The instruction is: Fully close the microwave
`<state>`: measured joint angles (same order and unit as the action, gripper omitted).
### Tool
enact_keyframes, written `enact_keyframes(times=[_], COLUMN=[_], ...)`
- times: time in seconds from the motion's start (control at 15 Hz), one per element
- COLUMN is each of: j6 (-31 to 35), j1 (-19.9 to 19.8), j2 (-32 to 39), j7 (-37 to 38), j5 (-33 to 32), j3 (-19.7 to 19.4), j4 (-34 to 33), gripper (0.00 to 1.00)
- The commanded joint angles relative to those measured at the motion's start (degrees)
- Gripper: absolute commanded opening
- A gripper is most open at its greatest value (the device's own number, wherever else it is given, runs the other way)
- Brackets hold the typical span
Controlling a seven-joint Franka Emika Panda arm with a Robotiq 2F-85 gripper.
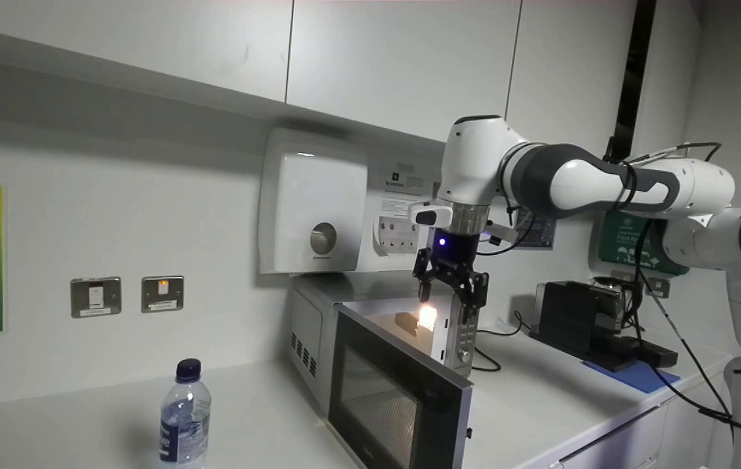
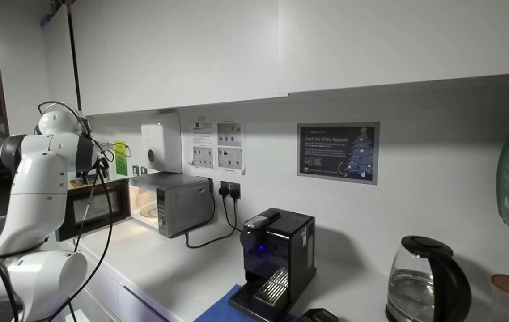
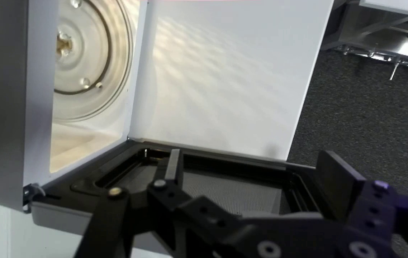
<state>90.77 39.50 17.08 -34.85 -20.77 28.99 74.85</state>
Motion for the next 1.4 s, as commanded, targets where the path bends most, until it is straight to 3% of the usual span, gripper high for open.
enact_keyframes(times=[0.0,0.4,0.47,0.93,1.33], j6=[4.60,13.72,14.63,24.17,29.75], j1=[2.31,4.10,2.92,2.15,0.94], j2=[4.56,9.35,10.02,12.83,14.43], j7=[-3.47,-4.59,-4.26,-4.93,-6.60], j5=[-2.09,0.01,-0.40,2.00,9.78], j3=[-1.62,-3.90,-2.17,-0.53,2.52], j4=[-5.64,-10.36,-10.72,-12.84,-12.92], gripper=[1.00,1.00,1.00,1.00,1.00])
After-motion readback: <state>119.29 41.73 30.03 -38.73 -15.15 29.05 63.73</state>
